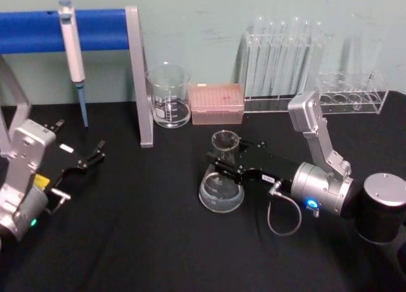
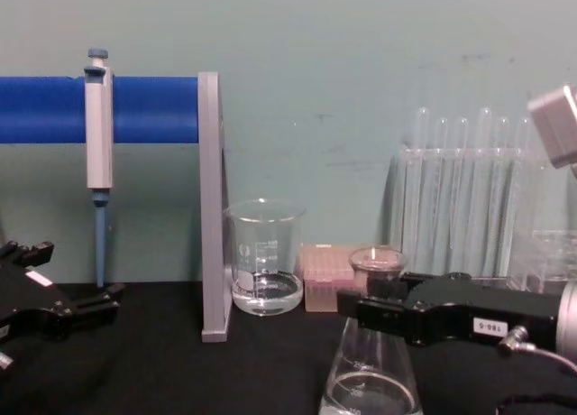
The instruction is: Grasp the erlenmeyer flask with one hand, shake it three times, then place it back.
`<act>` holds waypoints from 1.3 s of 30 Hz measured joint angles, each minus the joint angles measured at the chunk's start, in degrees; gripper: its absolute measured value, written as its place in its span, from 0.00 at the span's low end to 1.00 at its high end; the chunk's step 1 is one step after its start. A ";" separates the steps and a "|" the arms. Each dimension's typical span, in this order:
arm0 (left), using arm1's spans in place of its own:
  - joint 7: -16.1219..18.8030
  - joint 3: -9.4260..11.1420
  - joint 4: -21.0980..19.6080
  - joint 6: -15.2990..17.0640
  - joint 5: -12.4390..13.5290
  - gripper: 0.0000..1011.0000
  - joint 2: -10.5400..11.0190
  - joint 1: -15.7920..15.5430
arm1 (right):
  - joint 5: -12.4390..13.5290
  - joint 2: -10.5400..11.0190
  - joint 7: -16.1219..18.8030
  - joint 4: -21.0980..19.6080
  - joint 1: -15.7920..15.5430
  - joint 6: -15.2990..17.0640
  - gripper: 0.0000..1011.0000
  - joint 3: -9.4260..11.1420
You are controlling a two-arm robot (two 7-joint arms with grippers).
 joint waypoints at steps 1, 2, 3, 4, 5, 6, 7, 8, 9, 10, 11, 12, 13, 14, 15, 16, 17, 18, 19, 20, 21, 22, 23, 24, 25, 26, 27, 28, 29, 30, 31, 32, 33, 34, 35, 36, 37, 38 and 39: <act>0.00 0.00 0.00 0.00 0.00 0.99 0.00 0.00 | 0.00 0.00 0.00 0.00 0.00 0.00 0.52 0.00; 0.00 0.00 0.00 0.00 0.00 0.99 0.00 0.00 | 0.01 -0.01 0.00 0.00 0.00 0.00 0.58 0.00; 0.00 0.00 0.00 0.00 0.00 0.99 0.00 0.00 | 0.01 0.00 0.00 0.00 0.00 -0.01 0.61 0.00; 0.00 0.00 0.00 0.00 0.00 0.99 0.00 0.00 | 0.02 -0.01 0.00 0.00 0.00 -0.02 0.65 0.00; 0.00 0.00 0.00 0.00 0.00 0.99 0.00 0.00 | 0.02 0.00 0.00 0.00 0.00 -0.02 0.68 0.00; 0.00 0.00 0.00 0.00 0.00 0.99 0.00 0.00 | 0.03 -0.01 0.00 0.00 0.00 -0.04 0.72 0.00; 0.00 0.00 0.00 0.00 0.00 0.99 0.00 0.00 | 0.04 -0.01 0.00 0.00 0.00 -0.05 0.72 0.00; 0.00 0.00 0.00 0.00 0.00 0.99 0.00 0.00 | 0.04 -0.01 0.00 0.00 0.00 -0.05 0.73 0.00; 0.00 0.00 0.00 0.00 0.00 0.99 0.00 0.00 | 0.05 -0.01 0.00 0.00 0.01 -0.07 0.80 0.01; 0.00 0.00 0.00 0.00 0.00 0.99 0.00 0.00 | 0.05 0.00 0.00 0.00 0.00 -0.07 0.82 0.01; 0.00 0.00 0.00 0.00 0.00 0.99 0.00 0.00 | 0.07 -0.01 0.00 0.00 0.01 -0.08 0.85 0.01; 0.00 0.00 0.00 0.00 0.00 0.99 0.00 0.00 | 0.07 0.00 0.00 0.00 0.01 -0.09 0.89 0.02; 0.00 0.00 0.00 0.00 0.00 0.99 0.00 0.00 | 0.08 -0.01 0.01 0.00 0.01 -0.10 0.90 0.02; 0.00 0.00 0.00 0.00 0.00 0.99 0.00 0.00 | 0.08 -0.01 0.01 0.00 0.01 -0.10 0.91 0.02; 0.00 0.00 0.00 0.00 0.00 0.99 0.00 0.00 | 0.09 -0.01 0.01 0.00 0.02 -0.11 0.95 0.02; 0.00 0.00 0.00 0.00 0.00 0.99 0.00 0.00 | 0.10 -0.01 0.01 0.00 0.02 -0.12 0.97 0.03; 0.00 0.00 0.00 0.00 0.00 0.99 0.00 0.00 | 0.10 -0.01 0.01 -0.01 0.02 -0.13 0.99 0.03; 0.00 0.00 0.00 0.00 0.00 0.99 0.00 0.00 | 0.11 -0.01 0.01 -0.01 0.02 -0.13 0.99 0.03; 0.00 0.00 0.00 0.00 0.00 0.99 0.00 0.00 | 0.12 -0.01 0.01 -0.02 0.03 -0.14 0.99 0.03; 0.00 0.00 0.00 0.00 0.00 0.99 0.00 0.00 | 0.12 -0.01 0.01 -0.02 0.03 -0.14 0.99 0.03; 0.00 0.00 0.00 0.00 0.00 0.99 0.00 0.00 | 0.12 -0.01 0.02 -0.02 0.03 -0.14 0.99 0.03; 0.00 0.00 0.00 0.00 0.00 0.99 0.00 0.00 | 0.13 -0.01 0.01 -0.03 0.03 -0.15 0.99 0.03; 0.00 0.00 0.00 0.00 0.00 0.99 0.00 0.00 | 0.14 -0.01 0.02 -0.04 0.03 -0.16 0.99 0.03; 0.00 0.00 0.00 0.00 0.00 0.99 0.00 0.00 | 0.14 -0.01 0.02 -0.04 0.03 -0.16 0.99 0.03; 0.00 0.00 0.00 0.00 0.00 0.99 0.00 0.00 | 0.15 -0.01 0.02 -0.04 0.03 -0.16 0.99 0.03; 0.00 0.00 0.00 0.00 0.00 0.99 0.00 0.00 | 0.15 -0.01 0.02 -0.04 0.02 -0.17 0.99 0.03; 0.00 0.00 0.00 0.00 0.00 0.99 0.00 0.00 | 0.16 -0.01 0.02 -0.05 0.03 -0.17 0.99 0.03; 0.00 0.00 0.00 0.00 0.00 0.99 0.00 0.00 | 0.16 -0.01 0.02 -0.05 0.03 -0.18 0.99 0.03; 0.00 0.00 0.00 0.00 0.00 0.99 0.00 0.00 | 0.17 -0.01 0.02 -0.05 0.03 -0.19 0.99 0.03; 0.00 0.00 0.00 0.00 0.00 0.99 0.00 0.00 | 0.17 -0.01 0.02 -0.05 0.03 -0.20 0.99 0.03; 0.00 0.00 0.00 0.00 0.00 0.99 0.00 0.00 | 0.17 -0.01 0.02 -0.05 0.03 -0.20 0.99 0.03; 0.00 0.00 0.00 0.00 0.00 0.99 0.00 0.00 | 0.17 0.03 0.05 -0.05 0.06 -0.17 0.99 0.01; 0.00 0.00 0.00 0.00 0.00 0.99 0.00 0.00 | 0.17 0.03 0.05 -0.05 0.06 -0.17 0.99 0.01; 0.00 0.00 0.01 0.00 0.00 0.99 0.00 0.00 | 0.14 0.18 0.21 -0.05 0.19 -0.05 0.99 -0.09; 0.00 0.00 0.00 0.00 0.00 0.99 0.00 0.00 | 0.13 0.24 0.32 -0.05 0.26 0.01 0.99 -0.14; 0.00 0.00 0.00 0.00 0.00 0.99 0.00 0.00 | 0.14 0.41 0.55 0.00 0.35 0.12 0.99 -0.20; 0.00 0.00 0.00 0.00 0.00 0.99 0.00 0.00 | 0.16 0.49 0.67 0.00 0.37 0.19 0.99 -0.21; 0.00 0.00 0.00 0.00 0.00 0.99 0.00 0.00 | 0.20 0.56 0.73 0.00 0.38 0.26 0.99 -0.22; 0.00 0.00 0.00 0.00 0.00 0.99 0.00 0.00 | 0.25 0.68 0.80 -0.01 0.37 0.36 0.99 -0.22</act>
